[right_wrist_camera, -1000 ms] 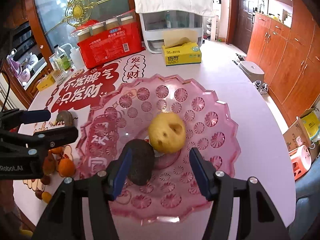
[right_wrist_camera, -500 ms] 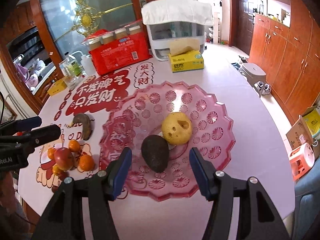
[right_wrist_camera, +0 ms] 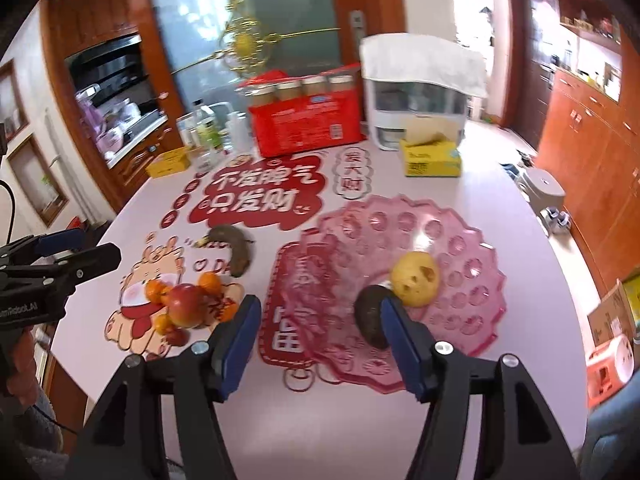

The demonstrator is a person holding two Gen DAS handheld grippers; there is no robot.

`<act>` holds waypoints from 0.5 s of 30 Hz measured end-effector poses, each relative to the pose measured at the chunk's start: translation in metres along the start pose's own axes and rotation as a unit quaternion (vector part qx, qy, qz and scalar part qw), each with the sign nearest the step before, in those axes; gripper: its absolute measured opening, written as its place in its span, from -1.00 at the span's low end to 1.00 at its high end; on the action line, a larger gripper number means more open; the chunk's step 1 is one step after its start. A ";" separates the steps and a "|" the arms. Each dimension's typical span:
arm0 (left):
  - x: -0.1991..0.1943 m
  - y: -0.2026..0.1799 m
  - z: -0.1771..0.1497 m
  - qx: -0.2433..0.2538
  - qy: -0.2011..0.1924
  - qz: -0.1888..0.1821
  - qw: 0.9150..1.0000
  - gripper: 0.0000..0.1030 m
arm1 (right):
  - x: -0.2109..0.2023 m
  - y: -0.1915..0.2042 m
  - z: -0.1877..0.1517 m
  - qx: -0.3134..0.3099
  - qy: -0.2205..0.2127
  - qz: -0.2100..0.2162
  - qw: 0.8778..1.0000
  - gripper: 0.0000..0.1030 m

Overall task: Organize fruits
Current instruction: 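Withdraw both tools from the bowl back toward the fruit pile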

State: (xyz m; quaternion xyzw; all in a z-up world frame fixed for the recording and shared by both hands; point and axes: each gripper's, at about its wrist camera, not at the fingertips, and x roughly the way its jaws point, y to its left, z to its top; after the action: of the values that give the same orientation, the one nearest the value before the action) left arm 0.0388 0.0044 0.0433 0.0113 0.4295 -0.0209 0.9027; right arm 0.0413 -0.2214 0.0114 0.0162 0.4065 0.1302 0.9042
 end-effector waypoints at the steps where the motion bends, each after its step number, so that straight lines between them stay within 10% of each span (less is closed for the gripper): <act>1: -0.002 0.008 -0.004 -0.008 0.001 0.003 1.000 0.77 | 0.000 0.006 0.001 -0.007 0.000 0.005 1.000 0.23; 15: 0.014 0.086 -0.044 -0.066 0.030 0.034 0.997 0.77 | 0.033 0.076 0.010 -0.066 0.033 0.060 0.995 0.29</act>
State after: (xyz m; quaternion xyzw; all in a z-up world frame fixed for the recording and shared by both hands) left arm 0.0179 0.0911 0.0047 -0.0329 0.4562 0.0386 0.8884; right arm 0.0526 -0.1388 0.0038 -0.0235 0.4248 0.2112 0.8800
